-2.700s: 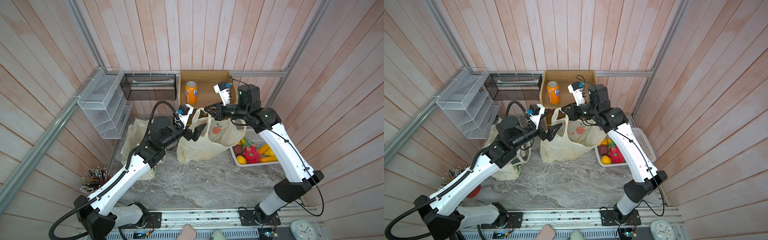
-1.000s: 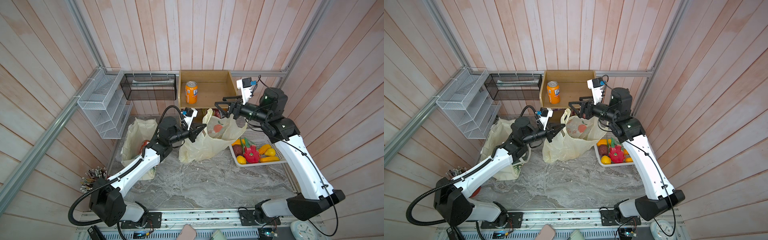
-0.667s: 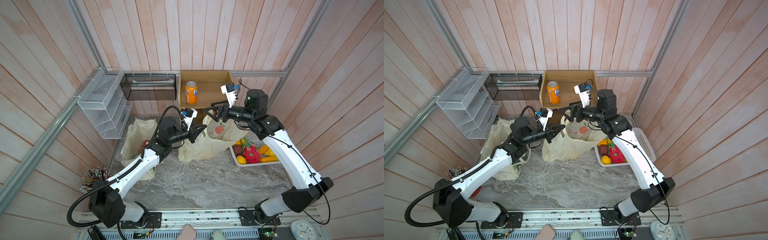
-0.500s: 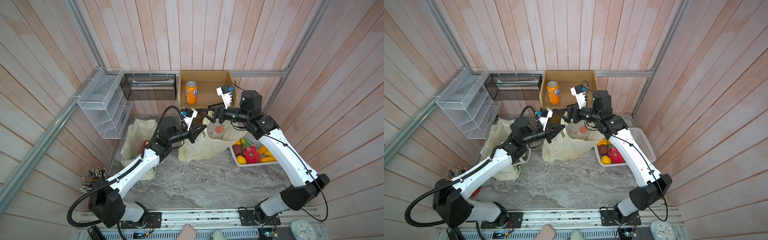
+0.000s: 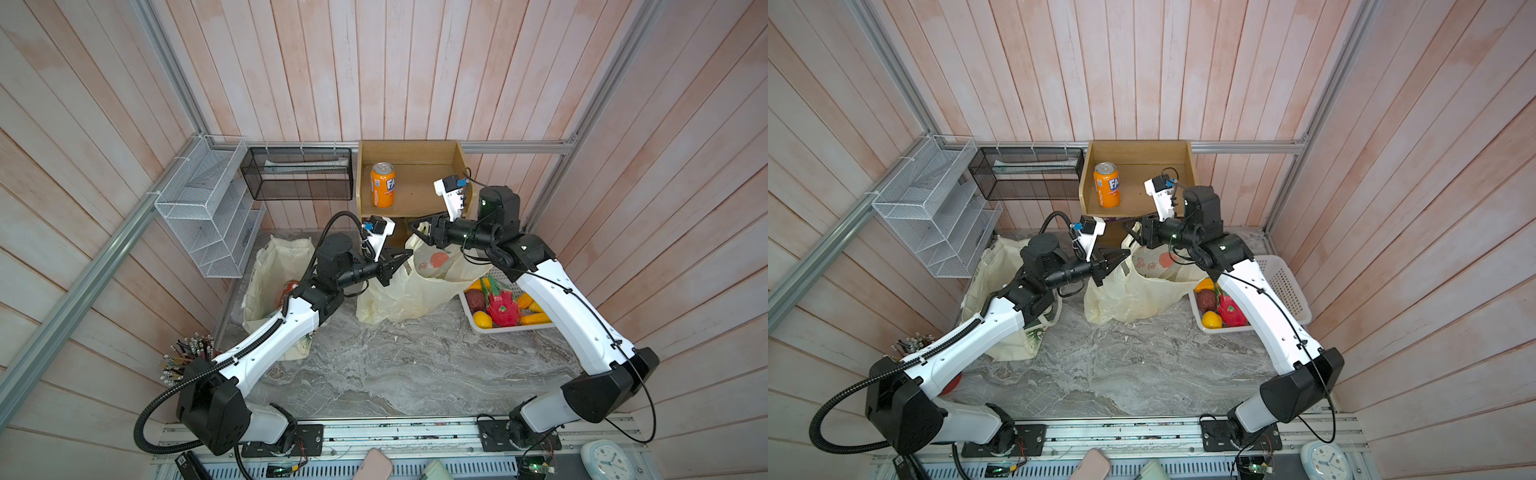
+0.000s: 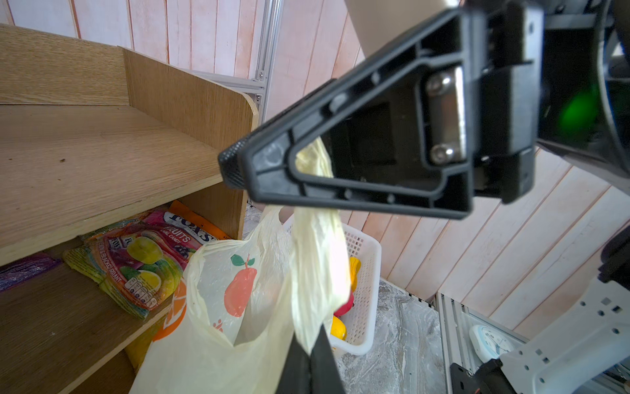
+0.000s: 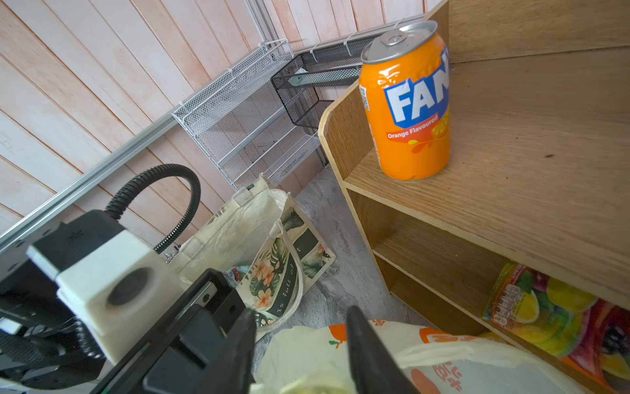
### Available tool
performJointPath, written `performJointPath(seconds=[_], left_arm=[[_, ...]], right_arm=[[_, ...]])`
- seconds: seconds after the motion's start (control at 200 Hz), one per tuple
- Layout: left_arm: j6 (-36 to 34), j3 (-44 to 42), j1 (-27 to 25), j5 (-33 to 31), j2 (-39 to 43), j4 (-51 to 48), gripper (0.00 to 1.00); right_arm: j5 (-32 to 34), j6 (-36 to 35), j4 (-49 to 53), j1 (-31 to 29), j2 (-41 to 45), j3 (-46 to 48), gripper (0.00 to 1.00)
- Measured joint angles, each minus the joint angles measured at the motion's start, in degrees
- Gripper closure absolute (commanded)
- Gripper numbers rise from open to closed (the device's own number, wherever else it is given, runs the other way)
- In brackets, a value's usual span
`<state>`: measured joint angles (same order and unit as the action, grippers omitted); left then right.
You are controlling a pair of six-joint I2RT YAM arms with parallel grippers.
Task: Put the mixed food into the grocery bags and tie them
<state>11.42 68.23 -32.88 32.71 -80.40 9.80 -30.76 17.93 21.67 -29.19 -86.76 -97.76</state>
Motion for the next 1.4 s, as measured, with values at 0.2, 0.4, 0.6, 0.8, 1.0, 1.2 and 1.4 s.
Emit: performJointPath(seconds=[0.2, 0.4, 0.6, 0.8, 1.0, 1.2, 1.4], left_arm=[[-1.38, -0.24, 0.13, -1.73, 1.68, -2.97, 0.14], [-3.39, -0.13, 1.84, -2.58, 7.13, -5.75, 0.08], [-6.29, 9.70, 2.12, 1.84, 2.86, -9.97, 0.09], [-7.74, 14.95, 2.10, 6.62, -3.10, -12.24, 0.13], [-6.91, 15.26, 1.68, 9.73, -6.82, -12.15, 0.32], [-2.91, 14.82, 0.55, 12.13, -9.18, -7.48, 0.63], [0.63, 7.45, -0.28, 12.66, -9.18, 0.22, 0.82]], right_arm=[[-0.76, -0.42, 0.24, 0.55, 0.74, -0.17, 1.00], [-4.90, -3.50, 1.20, 1.11, 0.79, -2.03, 1.00], [-8.04, -5.33, 1.57, 1.11, 1.05, -3.67, 1.00], [-9.05, -5.57, 2.03, 1.11, 1.16, -3.67, 1.00], [-9.25, -5.44, 1.90, 1.09, 1.16, -3.65, 1.00], [-9.44, -4.13, 0.42, 1.09, 1.16, -3.39, 1.00], [-8.50, -2.67, -1.09, 1.01, 1.16, -2.69, 1.00]])
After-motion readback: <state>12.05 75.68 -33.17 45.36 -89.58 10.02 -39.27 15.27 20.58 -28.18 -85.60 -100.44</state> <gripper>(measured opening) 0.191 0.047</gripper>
